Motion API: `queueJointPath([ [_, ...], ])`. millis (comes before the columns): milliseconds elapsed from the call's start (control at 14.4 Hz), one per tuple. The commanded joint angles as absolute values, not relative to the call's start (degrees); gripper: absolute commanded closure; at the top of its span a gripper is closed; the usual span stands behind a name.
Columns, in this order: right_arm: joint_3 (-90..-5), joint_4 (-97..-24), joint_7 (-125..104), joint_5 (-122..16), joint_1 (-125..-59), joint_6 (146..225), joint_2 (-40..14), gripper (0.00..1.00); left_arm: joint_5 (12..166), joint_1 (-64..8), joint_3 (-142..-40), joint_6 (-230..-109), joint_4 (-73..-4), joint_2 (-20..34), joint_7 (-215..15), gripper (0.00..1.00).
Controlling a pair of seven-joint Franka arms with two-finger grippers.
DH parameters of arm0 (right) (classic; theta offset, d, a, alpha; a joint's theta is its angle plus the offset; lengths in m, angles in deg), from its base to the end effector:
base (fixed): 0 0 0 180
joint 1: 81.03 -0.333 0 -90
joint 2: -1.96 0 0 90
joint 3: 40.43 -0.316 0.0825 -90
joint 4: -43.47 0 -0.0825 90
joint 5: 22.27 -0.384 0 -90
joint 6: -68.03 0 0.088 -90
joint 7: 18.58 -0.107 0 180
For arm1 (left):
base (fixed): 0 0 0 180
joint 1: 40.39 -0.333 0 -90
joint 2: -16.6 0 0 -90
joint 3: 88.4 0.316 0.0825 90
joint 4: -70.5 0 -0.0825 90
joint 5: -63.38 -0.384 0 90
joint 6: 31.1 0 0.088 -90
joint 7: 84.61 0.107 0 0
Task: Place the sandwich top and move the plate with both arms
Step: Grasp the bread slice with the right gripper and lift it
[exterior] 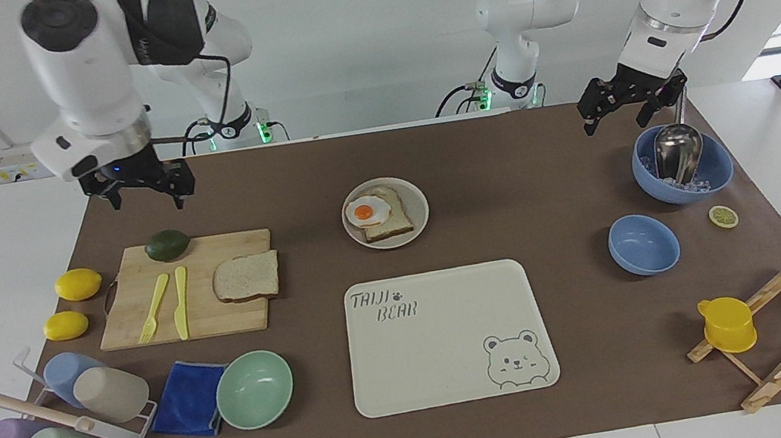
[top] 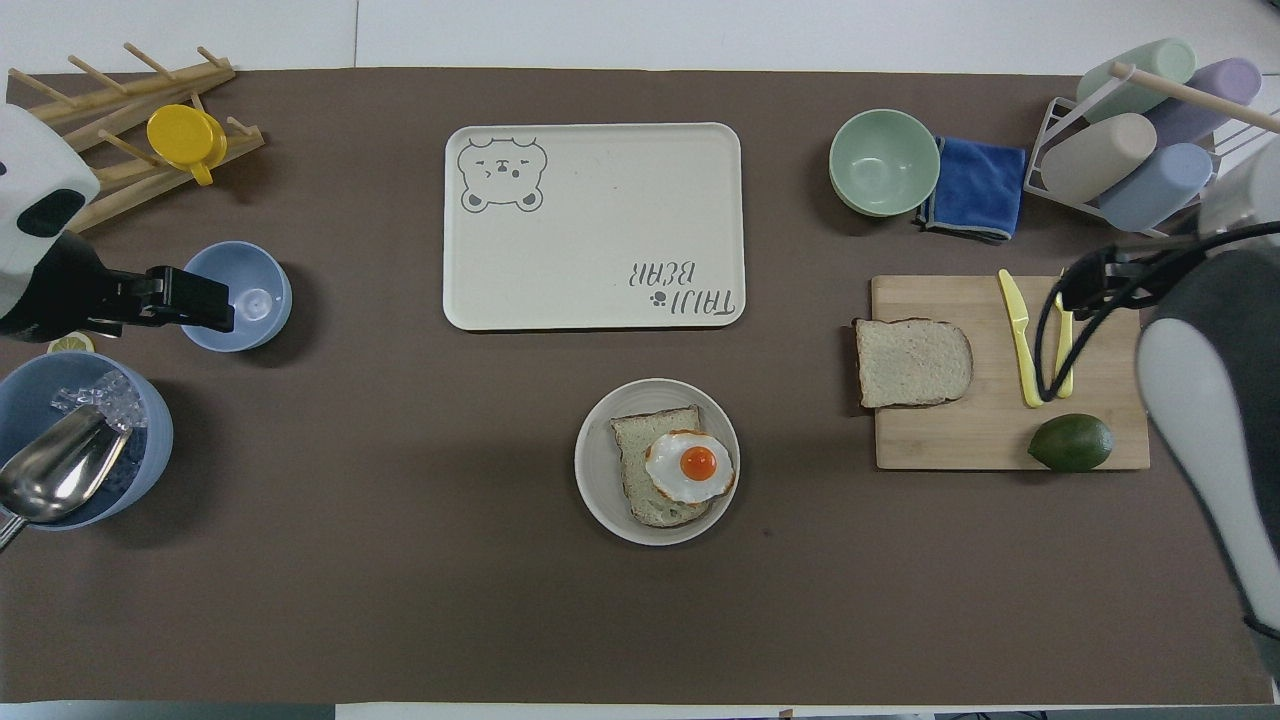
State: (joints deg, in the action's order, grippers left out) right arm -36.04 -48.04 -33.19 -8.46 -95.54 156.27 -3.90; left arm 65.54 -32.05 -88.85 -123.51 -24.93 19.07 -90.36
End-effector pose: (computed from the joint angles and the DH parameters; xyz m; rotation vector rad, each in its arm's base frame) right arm 0.5713 0.0774 0.5554 2.8594 -0.0954 -0.1460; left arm 0.5365 -0.0870 0.6071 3.1047 -0.0796 -0.0221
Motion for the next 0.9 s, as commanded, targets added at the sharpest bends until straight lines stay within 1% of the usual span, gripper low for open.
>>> queueJointPath([
  [0,-38.75,-47.59,-40.36,-3.83,-97.72,158.73,-10.86,0.0,65.93,-32.75,-89.02,-122.68,-24.16,19.06,-90.5,0.0],
  [139,-41.91,-48.29,-43.61,1.0,-99.04,160.58,-14.11,0.0,65.93,-33.1,-89.02,-122.34,-24.16,19.15,-90.5,0.0],
  [277,-42.54,-48.03,-49.92,4.87,-101.76,162.67,-20.25,0.0,65.93,-33.1,-89.02,-122.42,-24.16,19.15,-90.5,0.0],
  [347,-42.54,-48.81,-53.35,4.89,-101.77,164.61,-21.67,0.0,65.93,-33.1,-89.02,-122.42,-24.16,19.15,-90.5,0.0],
  [416,-42.72,-50.56,-55.03,4.89,-101.69,166.19,-21.95,0.0,65.93,-33.1,-89.02,-122.42,-24.16,19.15,-90.5,0.0],
  [624,-42.89,-52.77,-56.98,4.71,-101.86,168.92,-22.13,0.0,65.93,-33.1,-89.02,-122.68,-24.16,19.15,-90.59,0.0],
  [832,-42.89,-59.17,-57.16,4.71,-101.16,174.19,-20.64,0.0,65.93,-33.1,-89.02,-122.95,-24.16,19.06,-90.68,0.0],
])
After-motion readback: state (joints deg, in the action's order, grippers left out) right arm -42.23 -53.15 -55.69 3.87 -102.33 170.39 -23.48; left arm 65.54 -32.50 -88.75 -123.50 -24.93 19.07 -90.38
